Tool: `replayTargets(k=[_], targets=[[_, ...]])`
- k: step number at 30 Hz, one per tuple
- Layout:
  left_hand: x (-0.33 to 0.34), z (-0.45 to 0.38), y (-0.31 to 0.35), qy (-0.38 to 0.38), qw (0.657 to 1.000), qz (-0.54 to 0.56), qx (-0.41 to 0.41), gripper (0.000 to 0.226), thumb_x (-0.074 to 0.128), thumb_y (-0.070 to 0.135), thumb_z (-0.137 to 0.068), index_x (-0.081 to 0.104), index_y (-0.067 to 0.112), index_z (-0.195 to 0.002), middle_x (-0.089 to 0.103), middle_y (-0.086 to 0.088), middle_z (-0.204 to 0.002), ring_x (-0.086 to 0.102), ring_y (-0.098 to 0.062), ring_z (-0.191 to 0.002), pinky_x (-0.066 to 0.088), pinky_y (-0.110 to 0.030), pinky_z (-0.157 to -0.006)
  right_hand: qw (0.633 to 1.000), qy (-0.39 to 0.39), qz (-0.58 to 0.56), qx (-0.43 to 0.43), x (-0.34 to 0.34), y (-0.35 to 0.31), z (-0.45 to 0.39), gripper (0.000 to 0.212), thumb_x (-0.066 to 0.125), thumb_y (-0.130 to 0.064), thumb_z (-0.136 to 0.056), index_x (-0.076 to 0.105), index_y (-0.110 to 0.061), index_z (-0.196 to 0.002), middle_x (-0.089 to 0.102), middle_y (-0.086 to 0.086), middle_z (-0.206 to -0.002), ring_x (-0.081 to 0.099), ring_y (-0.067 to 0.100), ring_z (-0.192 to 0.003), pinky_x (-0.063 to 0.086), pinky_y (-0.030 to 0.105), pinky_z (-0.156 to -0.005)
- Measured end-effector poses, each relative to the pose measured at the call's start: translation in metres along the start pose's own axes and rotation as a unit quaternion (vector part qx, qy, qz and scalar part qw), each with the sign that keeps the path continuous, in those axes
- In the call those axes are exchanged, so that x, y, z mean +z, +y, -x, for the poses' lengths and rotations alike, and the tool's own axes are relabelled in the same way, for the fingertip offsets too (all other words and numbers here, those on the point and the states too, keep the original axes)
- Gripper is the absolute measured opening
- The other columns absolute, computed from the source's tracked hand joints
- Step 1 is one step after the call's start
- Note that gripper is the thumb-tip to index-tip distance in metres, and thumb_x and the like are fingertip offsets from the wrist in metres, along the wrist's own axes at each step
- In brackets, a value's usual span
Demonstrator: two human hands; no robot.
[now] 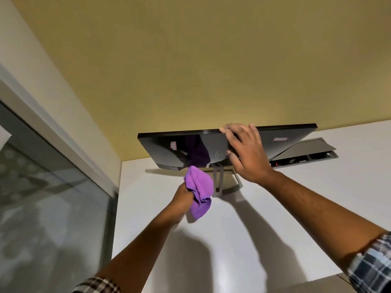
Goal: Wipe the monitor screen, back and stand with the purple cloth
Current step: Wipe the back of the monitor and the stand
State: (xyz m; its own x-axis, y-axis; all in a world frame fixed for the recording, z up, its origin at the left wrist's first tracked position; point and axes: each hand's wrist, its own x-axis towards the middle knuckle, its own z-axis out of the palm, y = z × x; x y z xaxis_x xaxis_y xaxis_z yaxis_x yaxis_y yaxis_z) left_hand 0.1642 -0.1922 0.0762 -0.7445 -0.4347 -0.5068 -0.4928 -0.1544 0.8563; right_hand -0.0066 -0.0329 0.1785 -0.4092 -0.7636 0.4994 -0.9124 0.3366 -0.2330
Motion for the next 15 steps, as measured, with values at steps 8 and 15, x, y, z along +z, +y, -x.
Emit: replayTargets(k=[8, 15], targets=[[0.029, 0.047, -0.003, -0.078, 0.981, 0.179, 0.026, 0.028, 0.057, 0.021, -0.102, 0.068, 0.013, -0.126, 0.070, -0.018, -0.120, 0.064, -0.029, -0.108, 0.048, -0.049, -0.105, 1.000, -0.023, 0.006, 0.003, -0.020, 0.000, 0.008, 0.073, 0.052, -0.015, -0.087, 0.042, -0.021, -0.159, 0.040, 0.001, -0.162, 0.030, 0.024, -0.155, 0.001, 0.051, -0.130], [0.076, 0.092, -0.003, -0.115, 0.941, 0.314, 0.048, 0.034, 0.055, 0.001, -0.100, 0.060, -0.002, -0.133, 0.066, -0.023, -0.122, 0.062, -0.032, -0.111, 0.051, -0.046, -0.102, 0.935, 0.079, -0.229, 0.258, -0.002, -0.026, 0.122, 0.050, 0.066, -0.008, -0.095, 0.060, -0.021, -0.142, 0.054, 0.001, -0.138, 0.054, 0.019, -0.127, 0.046, 0.025, -0.108]])
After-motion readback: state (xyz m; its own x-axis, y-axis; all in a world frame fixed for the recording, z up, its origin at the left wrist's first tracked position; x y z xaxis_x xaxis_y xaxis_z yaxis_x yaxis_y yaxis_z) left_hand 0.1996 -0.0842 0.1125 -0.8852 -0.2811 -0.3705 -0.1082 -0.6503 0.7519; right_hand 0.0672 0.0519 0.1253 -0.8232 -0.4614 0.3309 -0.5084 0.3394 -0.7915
